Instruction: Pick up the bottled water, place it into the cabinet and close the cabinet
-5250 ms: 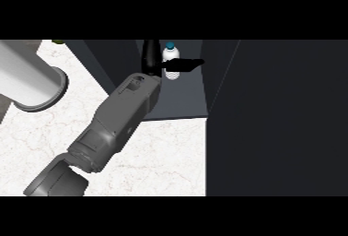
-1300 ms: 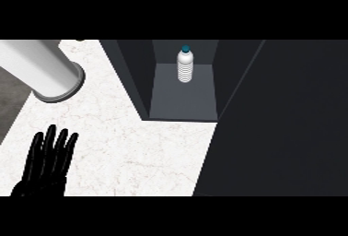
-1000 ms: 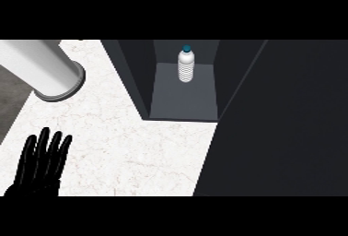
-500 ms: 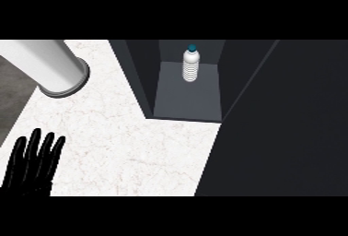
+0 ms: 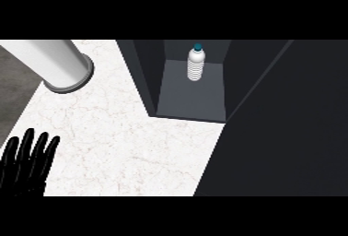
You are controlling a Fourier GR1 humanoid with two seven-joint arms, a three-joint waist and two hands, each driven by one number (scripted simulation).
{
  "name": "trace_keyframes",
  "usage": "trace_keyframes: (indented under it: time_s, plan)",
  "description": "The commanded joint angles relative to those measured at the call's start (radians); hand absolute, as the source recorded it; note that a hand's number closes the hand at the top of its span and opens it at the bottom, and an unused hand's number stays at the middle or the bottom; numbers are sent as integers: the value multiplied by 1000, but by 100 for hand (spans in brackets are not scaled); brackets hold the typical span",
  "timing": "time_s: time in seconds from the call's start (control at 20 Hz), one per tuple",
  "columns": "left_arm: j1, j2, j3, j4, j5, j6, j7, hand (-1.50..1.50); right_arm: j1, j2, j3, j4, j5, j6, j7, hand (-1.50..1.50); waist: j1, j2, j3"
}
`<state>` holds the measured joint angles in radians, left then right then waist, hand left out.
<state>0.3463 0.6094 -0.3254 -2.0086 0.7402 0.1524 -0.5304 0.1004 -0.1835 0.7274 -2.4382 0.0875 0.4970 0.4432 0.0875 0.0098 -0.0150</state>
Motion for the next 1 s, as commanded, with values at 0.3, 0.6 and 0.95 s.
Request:
trace_keyframes:
  time_s: [0.3,0.6,0.95]
  plan:
    - [-2,24,10,-9,14,-48,5,-150,-32,175,45,167,-122,-135,41,150,52,28,1]
    - [-23,33,12,-10,14,-79,1,-150,9,171,57,256,-381,-53,111,150,99,53,0]
    - [-4,32,42,19,28,-80,-10,-150,23,176,-124,233,-419,-195,44,150,26,29,5]
